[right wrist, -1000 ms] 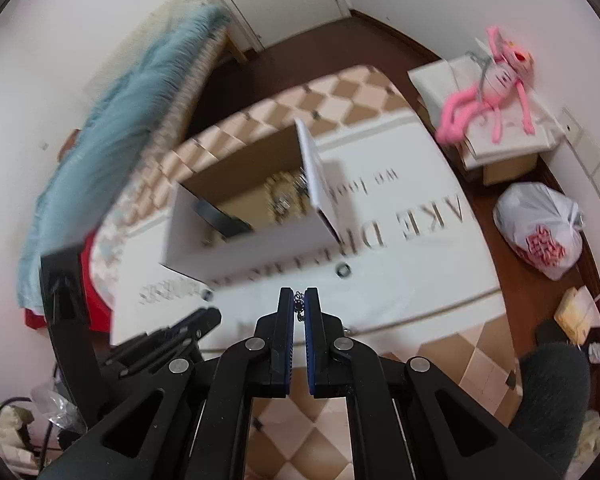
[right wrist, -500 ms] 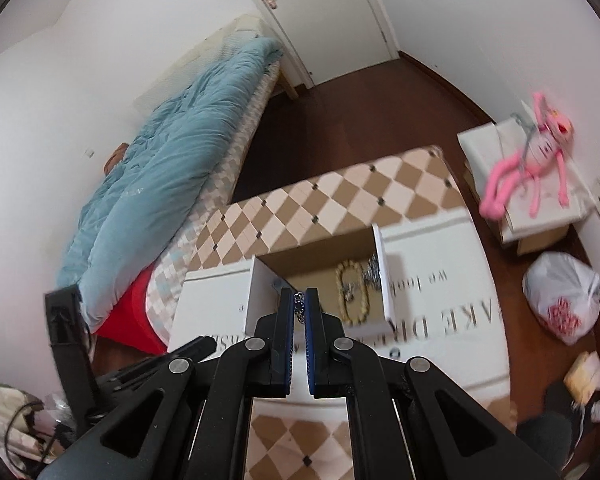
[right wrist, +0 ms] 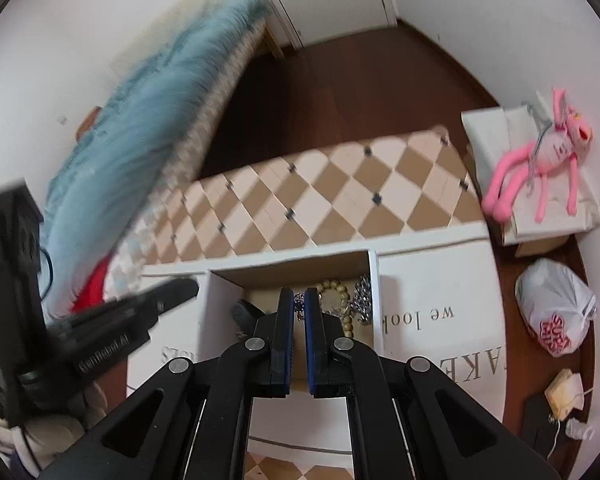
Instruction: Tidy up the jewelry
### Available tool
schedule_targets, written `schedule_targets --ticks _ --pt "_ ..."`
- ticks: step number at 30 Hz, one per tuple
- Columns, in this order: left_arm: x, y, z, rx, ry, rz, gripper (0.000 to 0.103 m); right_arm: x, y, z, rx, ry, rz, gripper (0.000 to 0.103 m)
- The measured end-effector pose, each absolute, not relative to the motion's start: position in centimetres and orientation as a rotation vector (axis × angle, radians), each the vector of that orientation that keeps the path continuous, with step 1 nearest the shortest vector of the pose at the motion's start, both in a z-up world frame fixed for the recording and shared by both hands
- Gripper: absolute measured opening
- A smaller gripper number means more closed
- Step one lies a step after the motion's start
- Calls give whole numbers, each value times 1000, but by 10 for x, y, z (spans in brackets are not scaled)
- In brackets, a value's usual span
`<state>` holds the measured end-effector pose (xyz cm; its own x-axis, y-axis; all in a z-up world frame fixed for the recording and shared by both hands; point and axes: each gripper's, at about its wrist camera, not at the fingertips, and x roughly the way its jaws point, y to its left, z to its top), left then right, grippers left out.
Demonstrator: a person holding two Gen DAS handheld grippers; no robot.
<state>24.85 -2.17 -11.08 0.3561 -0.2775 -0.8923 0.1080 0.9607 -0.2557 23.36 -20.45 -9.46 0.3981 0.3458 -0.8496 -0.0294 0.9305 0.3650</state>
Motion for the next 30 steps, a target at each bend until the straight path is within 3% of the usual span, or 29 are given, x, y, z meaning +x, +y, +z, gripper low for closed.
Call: schedule_targets --ticks 6,8,10,12,14,16,18,30 --pt "269 -26 -131 -93 1248 -183 12 254 -204 -140 282 1309 209 8" --pt "266 -23 -129 -84 1236 -161 28 254 -208 -143 279 1315 193 19" --pt "261 -17 -125 -83 1208 -128 68 251 -211 -142 253 1307 171 39" --pt "251 -11 -120 -72 1164 -87 73 248 -213 -138 224 1294 152 55" --pt "244 -5 -119 -55 1139 -58 75 246 -212 -134 169 1284 125 59" --pt "238 -3 -118 -44 1126 -44 103 243 -209 -133 114 1279 97 73" --pt "231 -1 -120 -28 1113 -28 103 239 -205 -135 43 1281 65 97" --pt "188 6 -106 -25 1068 15 103 211 -188 -128 -43 1248 61 102"
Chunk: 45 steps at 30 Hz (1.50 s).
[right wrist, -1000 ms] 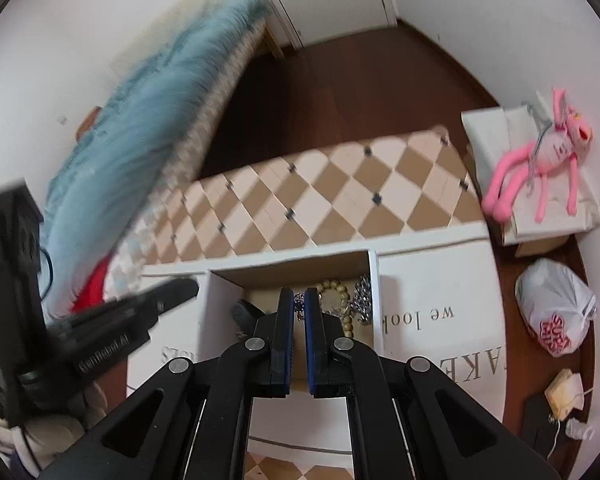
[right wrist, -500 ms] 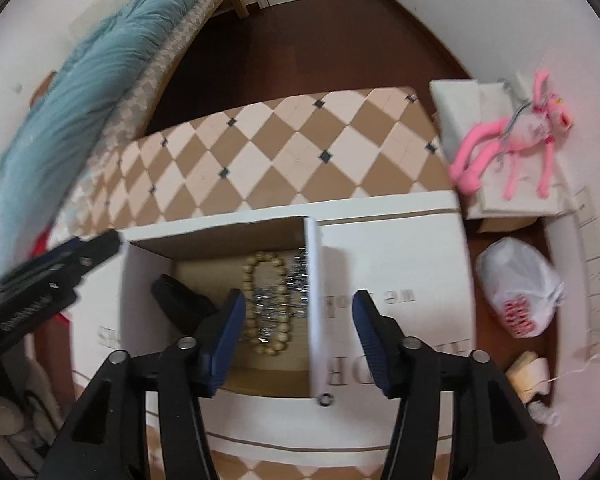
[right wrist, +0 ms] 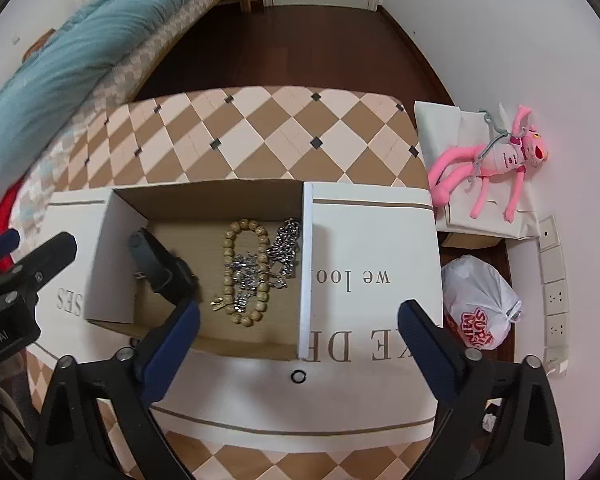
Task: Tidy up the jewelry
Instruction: 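Open both tools over the box to drop the chain and earring, then withdraw both tools from the box toward the black ring on the board, then grasp the small black ring with the right tool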
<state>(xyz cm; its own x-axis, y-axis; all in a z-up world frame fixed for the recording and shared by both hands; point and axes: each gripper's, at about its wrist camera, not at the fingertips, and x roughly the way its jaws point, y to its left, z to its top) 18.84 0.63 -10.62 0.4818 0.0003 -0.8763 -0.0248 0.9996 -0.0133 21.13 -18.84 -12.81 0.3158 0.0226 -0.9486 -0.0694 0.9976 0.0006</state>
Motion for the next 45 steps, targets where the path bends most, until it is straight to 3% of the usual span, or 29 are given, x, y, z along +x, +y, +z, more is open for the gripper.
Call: schedule_targets --ticks 11,17,29,31,33,40,44,45 --pt "147 7 -51 -34 949 2 103 174 -187 -62 -11 1077 61 103" --pt "127 13 -46 -42 922 86 103 149 -193 -44 2 1019 61 103" --pt "109 10 -169 5 1125 111 103 123 -213 -169 65 1183 16 103" --pt "110 10 -184 4 1153 115 103 126 -216 -189 87 1202 10 96" --pt "111 12 -195 1 1178 124 103 128 -217 -206 106 1228 7 78" --pt "114 15 -211 -12 1203 120 103 135 -206 -224 49 1179 -14 61" --pt "117 10 -213 -11 1200 93 101 138 -202 -222 18 1148 -30 13" --pt "118 7 -214 -10 1199 81 101 139 -202 -222 21 1147 -28 13"
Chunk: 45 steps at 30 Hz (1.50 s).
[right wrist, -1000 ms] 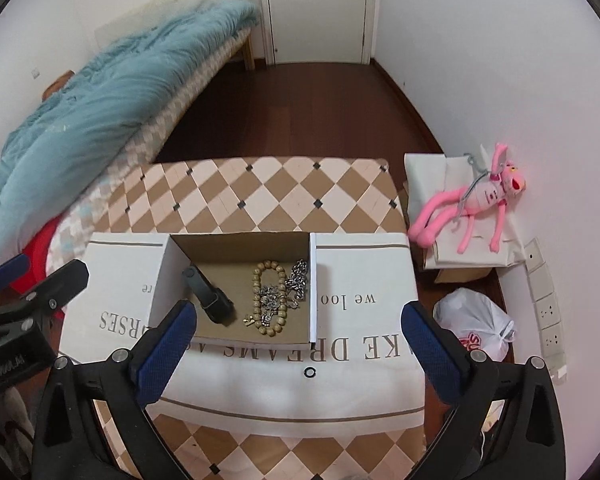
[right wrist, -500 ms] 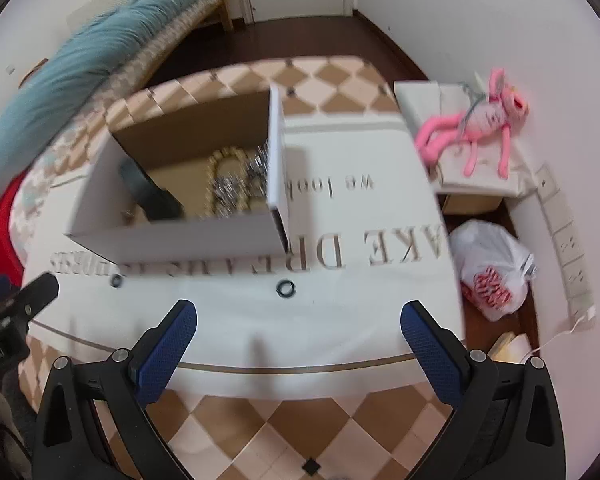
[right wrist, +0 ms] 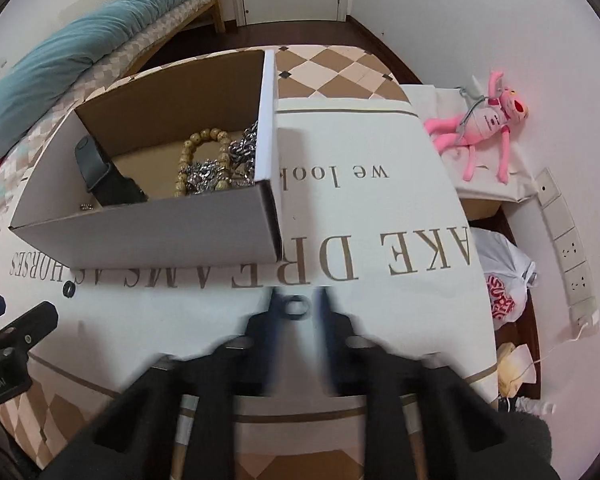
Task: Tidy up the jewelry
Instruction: 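Grasp the small black ring with the right tool, then carry the black ring into the box with the right tool and open it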
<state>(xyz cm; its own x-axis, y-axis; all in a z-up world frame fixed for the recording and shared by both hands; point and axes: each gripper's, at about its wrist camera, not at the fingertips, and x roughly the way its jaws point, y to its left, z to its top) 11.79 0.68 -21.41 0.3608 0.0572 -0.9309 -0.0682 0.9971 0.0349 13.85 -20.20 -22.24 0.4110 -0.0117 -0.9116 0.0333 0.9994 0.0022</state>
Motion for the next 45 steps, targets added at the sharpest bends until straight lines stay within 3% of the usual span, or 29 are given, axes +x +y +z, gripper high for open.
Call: schedule_targets --ticks 2,4,8,10,11,13,18,30,38,45 --pt "122 3 -215 -8 1198 68 97 139 -201 -221 10 1142 -25 13" --pt "125 -2 -218 -4 1205 51 81 138 -202 -221 5 1137 -21 13" --pt "131 -8 -225 6 1230 41 63 137 -205 -219 35 1150 -19 13" --pt "132 -10 -225 5 1221 28 46 136 -210 -218 52 1156 -23 13" --pt "133 -11 -225 6 1220 24 43 135 -212 -218 56 1159 -26 13" --pt "134 -13 -224 11 1218 11 28 134 -215 -219 63 1166 -32 13" --pt "137 -19 -223 19 1213 -12 10 134 -219 -217 72 1169 -37 13" --pt "116 -19 -207 15 1186 -69 10 128 -215 -194 93 1135 10 13" --pt "97 -19 -149 -25 1120 -147 10 110 -212 -154 156 1094 120 13" --pt "152 -31 -94 -118 1074 -259 10 135 -210 -109 182 1035 201 13"
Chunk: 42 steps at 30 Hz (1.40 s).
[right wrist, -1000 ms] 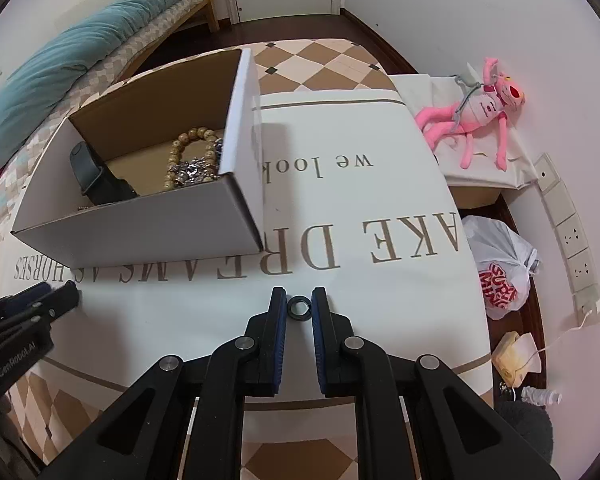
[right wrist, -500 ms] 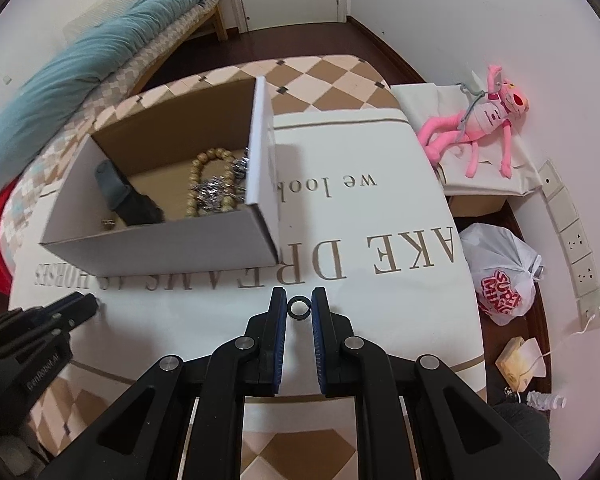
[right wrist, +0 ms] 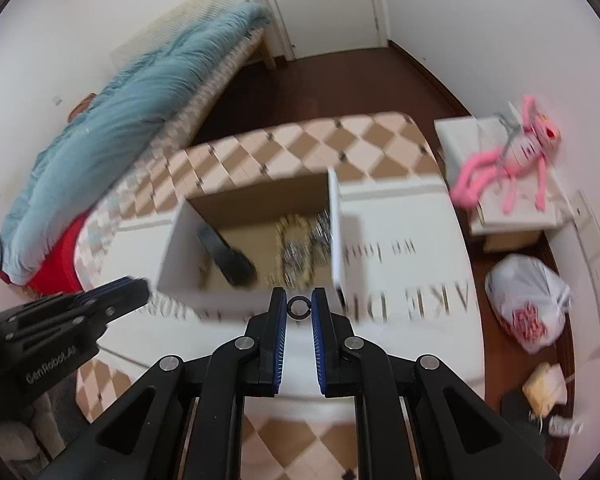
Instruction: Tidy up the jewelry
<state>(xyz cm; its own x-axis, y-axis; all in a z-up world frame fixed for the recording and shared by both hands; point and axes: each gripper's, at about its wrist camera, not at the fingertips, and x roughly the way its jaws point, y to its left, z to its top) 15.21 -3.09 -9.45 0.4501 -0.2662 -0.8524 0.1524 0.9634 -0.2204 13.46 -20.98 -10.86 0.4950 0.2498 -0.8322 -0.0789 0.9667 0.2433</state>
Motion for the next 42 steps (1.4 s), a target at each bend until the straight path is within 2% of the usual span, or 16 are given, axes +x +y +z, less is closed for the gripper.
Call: schedule_targets --ticks 9,11,13,15,18,19,21,22,24,25,26,27,31,32,42 --pt "235 -31 -87 -84 1123 -239 13 218 -204 -117 185 1175 251 14" --pt "243 -29 -89 -76 1134 -217 25 227 -202 -118 171 1201 237 15" --pt "247 -25 -89 -72 1127 -201 52 230 -204 -119 174 1215 226 21" --pt "246 -20 -88 -74 1114 -182 57 230 -206 -117 181 1213 219 27" --pt "239 -13 -92 -81 1125 -166 61 227 -209 -117 190 1218 215 28" --pt "238 -12 -94 -77 1126 -160 72 226 -210 -117 192 1221 210 29" --pt "231 -9 -99 -66 1127 -136 82 223 -211 -117 163 1222 186 38" --pt "228 -8 -100 -66 1128 -131 82 221 -212 -117 149 1222 172 43" --pt "219 -6 -106 -54 1133 -98 87 217 -214 -117 123 1219 142 67" --pt "217 -5 -108 -52 1135 -87 96 215 -214 -118 106 1221 130 76" --pt "211 -4 -112 -47 1137 -71 101 214 -214 -119 87 1222 116 90" --pt "207 -3 -115 -41 1136 -63 103 212 -214 -120 63 1223 102 97" --pt "192 1 -130 -36 1151 -14 103 207 -213 -130 5 1241 56 99" --pt "190 2 -132 -35 1155 -7 103 206 -213 -132 -1 1244 51 103" --pt "168 0 -132 -42 1153 18 103 195 -210 -133 -18 1224 18 103"
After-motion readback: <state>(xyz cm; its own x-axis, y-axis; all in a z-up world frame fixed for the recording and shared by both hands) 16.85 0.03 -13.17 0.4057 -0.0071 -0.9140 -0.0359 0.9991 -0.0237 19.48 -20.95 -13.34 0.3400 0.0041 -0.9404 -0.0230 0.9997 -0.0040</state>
